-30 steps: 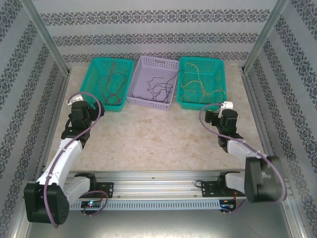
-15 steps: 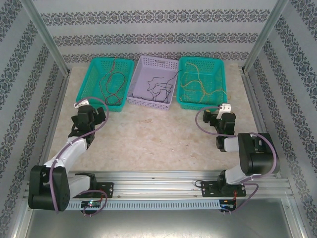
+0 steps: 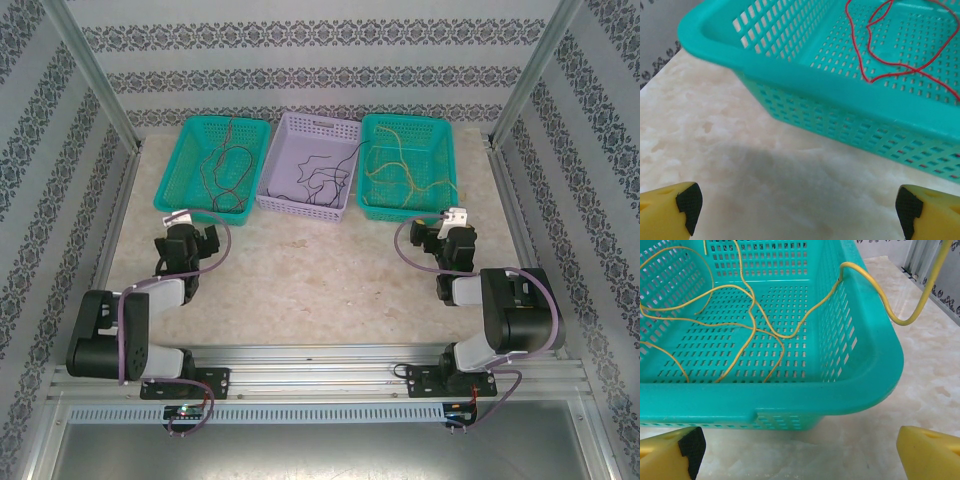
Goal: Untangle the cables
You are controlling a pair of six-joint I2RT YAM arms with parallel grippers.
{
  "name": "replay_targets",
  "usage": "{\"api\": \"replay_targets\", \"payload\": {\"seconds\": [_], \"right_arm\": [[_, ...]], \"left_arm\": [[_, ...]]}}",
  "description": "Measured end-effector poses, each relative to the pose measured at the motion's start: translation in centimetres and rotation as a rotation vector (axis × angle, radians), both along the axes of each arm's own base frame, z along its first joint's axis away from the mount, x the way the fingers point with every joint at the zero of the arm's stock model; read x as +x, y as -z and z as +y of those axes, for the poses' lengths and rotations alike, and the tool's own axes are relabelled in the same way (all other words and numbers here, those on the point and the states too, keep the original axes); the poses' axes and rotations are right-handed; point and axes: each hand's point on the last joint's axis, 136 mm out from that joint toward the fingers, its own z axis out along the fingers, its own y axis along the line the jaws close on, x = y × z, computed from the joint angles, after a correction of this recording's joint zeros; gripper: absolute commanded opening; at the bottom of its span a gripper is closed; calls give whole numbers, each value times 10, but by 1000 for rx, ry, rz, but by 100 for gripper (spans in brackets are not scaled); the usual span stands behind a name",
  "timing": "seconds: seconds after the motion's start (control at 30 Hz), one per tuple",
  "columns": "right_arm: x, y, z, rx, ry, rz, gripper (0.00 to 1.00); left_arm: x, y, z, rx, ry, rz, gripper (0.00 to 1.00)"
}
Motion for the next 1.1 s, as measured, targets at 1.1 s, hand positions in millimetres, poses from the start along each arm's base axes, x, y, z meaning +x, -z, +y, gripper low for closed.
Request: {"api": "replay_targets", "payload": {"seconds": [1.1], "right_arm": [[7, -7, 9, -19, -22, -12, 98]], "left_arm": [[27, 7, -22, 49, 163, -99, 100]]}}
